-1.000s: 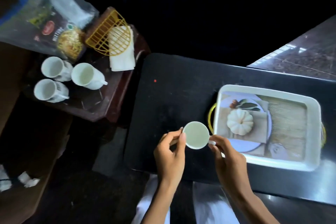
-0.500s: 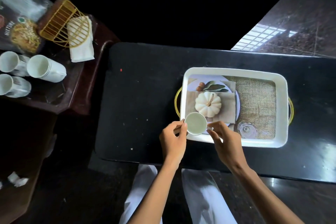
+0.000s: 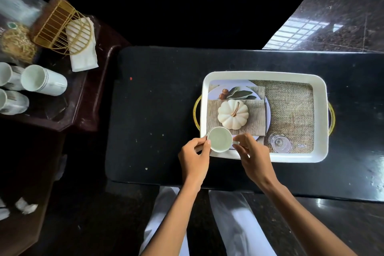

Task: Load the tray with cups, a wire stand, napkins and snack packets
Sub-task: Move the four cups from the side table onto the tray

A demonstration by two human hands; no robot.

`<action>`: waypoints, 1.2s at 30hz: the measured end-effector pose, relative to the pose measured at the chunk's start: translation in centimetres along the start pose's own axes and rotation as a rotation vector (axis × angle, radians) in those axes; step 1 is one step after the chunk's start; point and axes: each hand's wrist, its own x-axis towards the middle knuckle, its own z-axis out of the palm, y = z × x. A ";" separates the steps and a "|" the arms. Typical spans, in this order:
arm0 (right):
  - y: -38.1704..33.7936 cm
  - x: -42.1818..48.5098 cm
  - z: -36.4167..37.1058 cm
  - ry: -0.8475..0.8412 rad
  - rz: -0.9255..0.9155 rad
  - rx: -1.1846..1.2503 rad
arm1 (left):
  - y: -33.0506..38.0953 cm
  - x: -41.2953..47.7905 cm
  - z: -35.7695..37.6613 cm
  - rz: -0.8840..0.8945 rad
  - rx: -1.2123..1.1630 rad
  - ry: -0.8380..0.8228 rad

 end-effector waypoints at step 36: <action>-33.1 9.6 26.1 -0.061 -0.314 0.191 | 7.7 12.7 -38.1 0.261 -0.360 0.389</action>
